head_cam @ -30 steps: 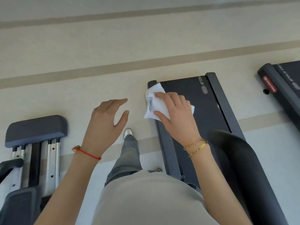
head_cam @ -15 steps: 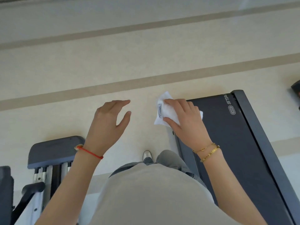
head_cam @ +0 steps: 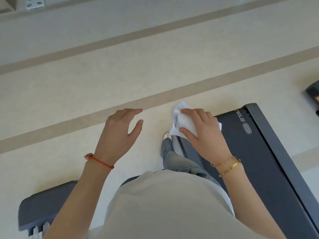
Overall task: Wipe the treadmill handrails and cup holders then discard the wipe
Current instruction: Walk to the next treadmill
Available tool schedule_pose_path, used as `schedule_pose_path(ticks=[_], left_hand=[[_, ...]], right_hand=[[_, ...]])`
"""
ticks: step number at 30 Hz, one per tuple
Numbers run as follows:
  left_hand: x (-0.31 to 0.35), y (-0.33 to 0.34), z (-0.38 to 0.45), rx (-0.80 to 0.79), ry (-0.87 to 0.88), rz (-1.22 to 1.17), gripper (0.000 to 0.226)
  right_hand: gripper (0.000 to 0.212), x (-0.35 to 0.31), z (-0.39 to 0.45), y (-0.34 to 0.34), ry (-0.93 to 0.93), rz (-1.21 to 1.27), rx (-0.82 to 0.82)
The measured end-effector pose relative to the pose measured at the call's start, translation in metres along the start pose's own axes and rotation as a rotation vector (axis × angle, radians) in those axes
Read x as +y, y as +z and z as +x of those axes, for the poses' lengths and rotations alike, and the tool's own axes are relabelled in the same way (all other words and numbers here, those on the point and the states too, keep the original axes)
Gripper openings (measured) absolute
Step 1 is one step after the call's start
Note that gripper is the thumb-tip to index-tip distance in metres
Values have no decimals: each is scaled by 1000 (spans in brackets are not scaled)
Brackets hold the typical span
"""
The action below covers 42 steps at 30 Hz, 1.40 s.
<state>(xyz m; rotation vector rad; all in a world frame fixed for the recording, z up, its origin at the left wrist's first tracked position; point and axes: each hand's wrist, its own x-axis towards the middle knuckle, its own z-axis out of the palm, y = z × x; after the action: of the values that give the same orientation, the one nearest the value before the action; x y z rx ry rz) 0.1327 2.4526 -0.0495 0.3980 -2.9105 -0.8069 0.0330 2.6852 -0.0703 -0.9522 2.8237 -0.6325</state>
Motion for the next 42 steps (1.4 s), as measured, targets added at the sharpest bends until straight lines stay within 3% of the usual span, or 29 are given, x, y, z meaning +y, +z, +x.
schedule_pose_path(ticks=[13,25,30,42], left_hand=[[34,2,294,-65,178,-16,31],[75,44,539,-223,426,-53,30],[113,62,652,-313,606,-40,30],[230,142,815,-595,962,-39,30]], right_hand=[[43,102,227,-64,143,9,113],[42,202,366,-81,440,18,252],[42,246,435,-103,576,32,359],[41,338,488,-143,963,56,479]])
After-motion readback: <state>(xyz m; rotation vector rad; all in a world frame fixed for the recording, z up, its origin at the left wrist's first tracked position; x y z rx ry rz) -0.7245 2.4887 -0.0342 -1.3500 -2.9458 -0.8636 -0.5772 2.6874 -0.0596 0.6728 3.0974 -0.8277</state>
